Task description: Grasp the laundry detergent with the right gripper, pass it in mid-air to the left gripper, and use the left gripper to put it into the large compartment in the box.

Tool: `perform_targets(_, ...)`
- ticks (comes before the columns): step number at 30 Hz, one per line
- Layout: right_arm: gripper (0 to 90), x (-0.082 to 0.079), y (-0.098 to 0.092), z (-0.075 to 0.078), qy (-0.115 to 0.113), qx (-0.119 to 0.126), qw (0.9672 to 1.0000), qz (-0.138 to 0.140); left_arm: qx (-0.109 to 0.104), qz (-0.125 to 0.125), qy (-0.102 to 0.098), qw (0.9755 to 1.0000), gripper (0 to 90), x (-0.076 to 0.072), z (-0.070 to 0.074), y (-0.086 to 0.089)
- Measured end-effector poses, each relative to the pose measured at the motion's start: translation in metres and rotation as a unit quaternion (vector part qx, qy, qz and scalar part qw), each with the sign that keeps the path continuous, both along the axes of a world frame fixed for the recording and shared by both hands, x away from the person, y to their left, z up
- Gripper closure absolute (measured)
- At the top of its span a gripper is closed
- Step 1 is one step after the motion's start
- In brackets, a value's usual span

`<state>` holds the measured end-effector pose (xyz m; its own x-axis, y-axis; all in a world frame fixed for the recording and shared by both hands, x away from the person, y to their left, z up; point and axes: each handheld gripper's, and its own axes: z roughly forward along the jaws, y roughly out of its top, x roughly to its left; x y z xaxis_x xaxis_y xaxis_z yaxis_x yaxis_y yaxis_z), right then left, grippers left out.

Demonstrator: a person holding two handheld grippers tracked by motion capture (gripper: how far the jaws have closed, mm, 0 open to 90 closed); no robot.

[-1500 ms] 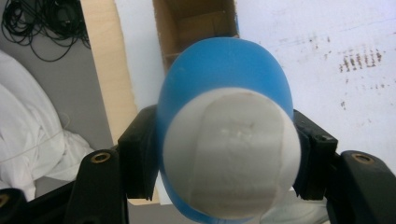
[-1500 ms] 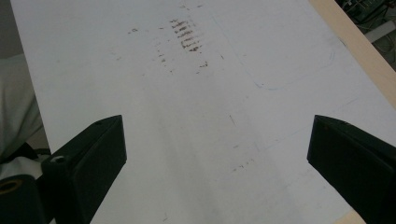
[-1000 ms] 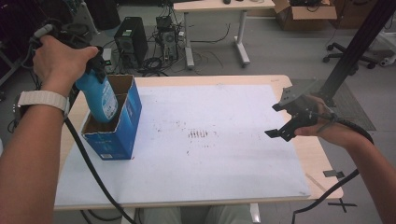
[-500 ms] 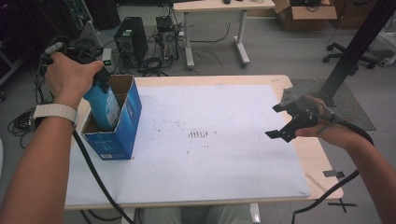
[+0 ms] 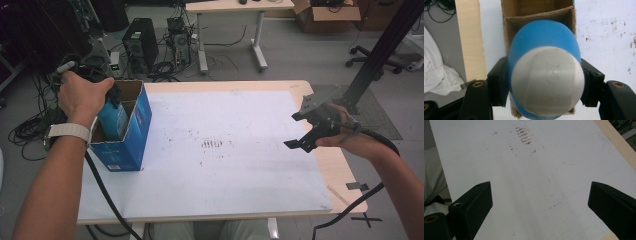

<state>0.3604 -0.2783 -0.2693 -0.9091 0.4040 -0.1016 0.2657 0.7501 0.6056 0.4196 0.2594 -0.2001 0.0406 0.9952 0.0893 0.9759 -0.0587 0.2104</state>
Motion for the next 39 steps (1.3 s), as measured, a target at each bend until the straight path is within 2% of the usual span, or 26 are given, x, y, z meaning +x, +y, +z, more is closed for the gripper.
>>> perform_targets(14,5.8,0.0,0.0,-0.002,0.003,-0.001,1.0,-0.002,0.0,-0.002,0.008,1.0,37.9,0.001,-0.037,0.0)
perform_targets(23,5.8,0.002,-0.001,-0.006,0.006,-0.002,1.0,-0.004,-0.003,0.002,0.011,0.9999,37.9,0.003,-0.055,0.002)
perform_targets(34,5.9,0.003,-0.001,-0.008,0.009,-0.003,0.9999,-0.005,-0.008,-0.005,0.023,0.9997,37.9,0.005,-0.073,0.003)
perform_targets(39,6.0,0.003,-0.001,-0.008,0.009,-0.003,0.9999,-0.005,-0.008,-0.006,0.023,0.9997,37.9,0.006,-0.073,0.003)
